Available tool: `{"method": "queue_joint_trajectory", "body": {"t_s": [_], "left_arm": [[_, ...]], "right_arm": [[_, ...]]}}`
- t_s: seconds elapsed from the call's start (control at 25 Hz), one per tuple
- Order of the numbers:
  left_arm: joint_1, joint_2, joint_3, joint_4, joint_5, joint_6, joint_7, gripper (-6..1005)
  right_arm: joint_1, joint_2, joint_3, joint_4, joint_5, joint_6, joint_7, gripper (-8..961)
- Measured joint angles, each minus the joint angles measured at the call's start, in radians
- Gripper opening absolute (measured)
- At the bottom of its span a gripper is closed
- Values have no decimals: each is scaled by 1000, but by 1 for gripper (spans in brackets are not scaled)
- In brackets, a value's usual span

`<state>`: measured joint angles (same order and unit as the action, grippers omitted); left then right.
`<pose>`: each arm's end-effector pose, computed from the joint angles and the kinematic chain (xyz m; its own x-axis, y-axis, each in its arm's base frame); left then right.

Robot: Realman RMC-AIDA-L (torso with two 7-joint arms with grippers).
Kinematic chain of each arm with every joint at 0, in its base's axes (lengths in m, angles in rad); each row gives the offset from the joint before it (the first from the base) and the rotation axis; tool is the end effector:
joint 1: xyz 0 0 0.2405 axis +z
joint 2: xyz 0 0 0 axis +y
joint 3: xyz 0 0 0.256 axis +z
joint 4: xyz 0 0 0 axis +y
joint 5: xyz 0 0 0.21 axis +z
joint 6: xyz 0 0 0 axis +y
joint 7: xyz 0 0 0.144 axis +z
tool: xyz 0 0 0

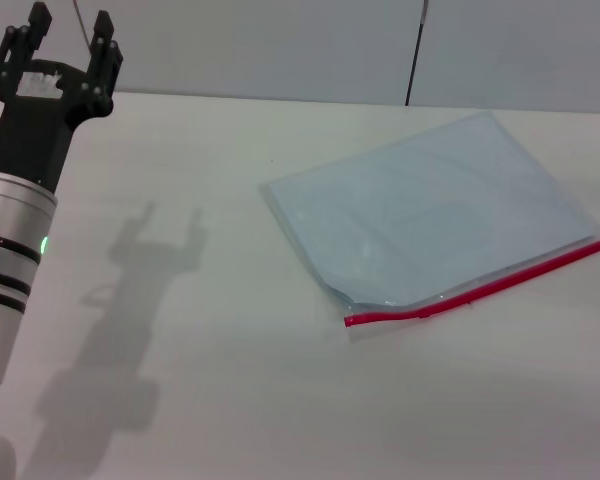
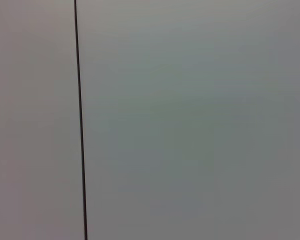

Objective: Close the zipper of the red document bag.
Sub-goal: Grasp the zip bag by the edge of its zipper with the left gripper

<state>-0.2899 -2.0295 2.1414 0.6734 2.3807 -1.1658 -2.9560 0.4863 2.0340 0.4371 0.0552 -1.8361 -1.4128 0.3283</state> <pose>-0.2529 0.3388 0.0133 0.6832 -0.3435 0.6444 0.6547 -0.1027 -0.7489 0.3216 0.3346 0.0346 0.6052 0.2408 -0.7588 -0.7453 -0.1635 -0.6463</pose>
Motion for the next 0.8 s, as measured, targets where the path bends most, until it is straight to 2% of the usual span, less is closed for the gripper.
{"method": "queue_joint_trajectory", "body": {"t_s": [0.56, 0.8], "left_arm": [[0, 0, 0, 0, -1, 2, -2, 619], [-14, 24, 50, 22, 4, 75, -34, 617]], "right_arm": [[0, 0, 0, 0, 0, 0, 0, 834], [-3, 0, 0, 0, 0, 0, 0, 833]]}}
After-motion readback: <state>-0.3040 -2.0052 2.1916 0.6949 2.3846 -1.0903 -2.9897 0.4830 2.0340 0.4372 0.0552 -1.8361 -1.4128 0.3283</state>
